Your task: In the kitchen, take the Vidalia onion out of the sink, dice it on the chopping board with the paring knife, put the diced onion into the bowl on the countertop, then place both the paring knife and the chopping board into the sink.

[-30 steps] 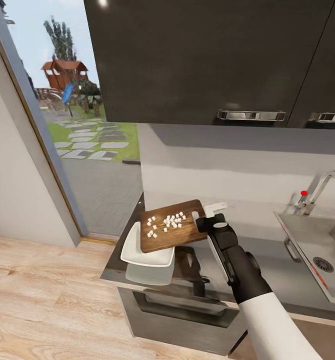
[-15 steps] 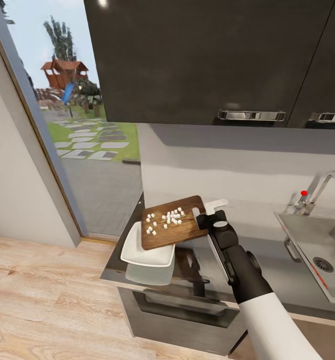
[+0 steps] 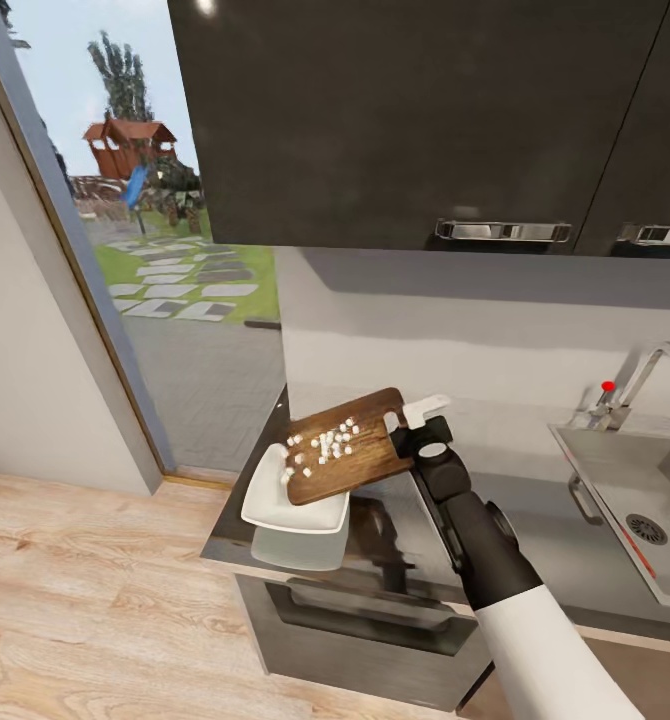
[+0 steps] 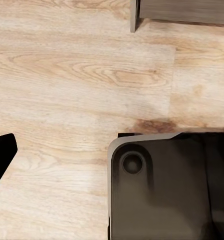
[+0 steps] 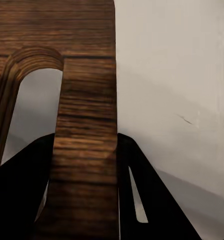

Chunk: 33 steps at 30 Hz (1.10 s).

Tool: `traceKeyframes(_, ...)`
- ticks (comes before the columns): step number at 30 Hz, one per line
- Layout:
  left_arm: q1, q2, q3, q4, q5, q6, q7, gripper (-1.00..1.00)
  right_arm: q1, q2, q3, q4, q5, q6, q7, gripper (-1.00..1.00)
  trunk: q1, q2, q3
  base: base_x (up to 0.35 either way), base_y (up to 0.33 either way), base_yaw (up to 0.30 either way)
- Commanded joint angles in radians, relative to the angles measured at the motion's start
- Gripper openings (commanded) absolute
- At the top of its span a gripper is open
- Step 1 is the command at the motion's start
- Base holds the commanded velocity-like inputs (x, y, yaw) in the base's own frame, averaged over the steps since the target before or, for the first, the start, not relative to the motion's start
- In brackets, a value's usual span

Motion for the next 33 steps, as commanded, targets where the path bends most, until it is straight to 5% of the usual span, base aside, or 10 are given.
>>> traceKeyframes(1,0.000,0.002,-0.008,-0.002,0.010,-0.002,0.007,1.00,-0.001,0.000,0.002,-0.001,0.003,0.004,-0.005,-1.00,0.001,-0.002,-0.002,0.000,0.000,0.000)
traceKeyframes(28,0.000,0.002,-0.009,-0.002,0.010,-0.002,0.008,1.00,-0.001,0.001,0.016,-0.003,0.027,0.000,-0.010,-1.00,0.001,-0.002,-0.002,0.000,0.000,0.000)
traceKeyframes(31,0.000,0.002,-0.009,-0.002,0.009,-0.002,0.007,1.00,-0.001,0.005,0.057,-0.019,0.109,0.002,-0.008,-1.00,0.001,-0.002,-0.002,0.000,0.000,0.000)
traceKeyframes(33,0.000,0.002,-0.009,-0.002,0.010,-0.002,0.008,1.00,-0.001,0.010,0.063,-0.023,0.127,0.002,-0.006,-1.00,0.001,-0.002,-0.002,0.000,0.000,0.000)
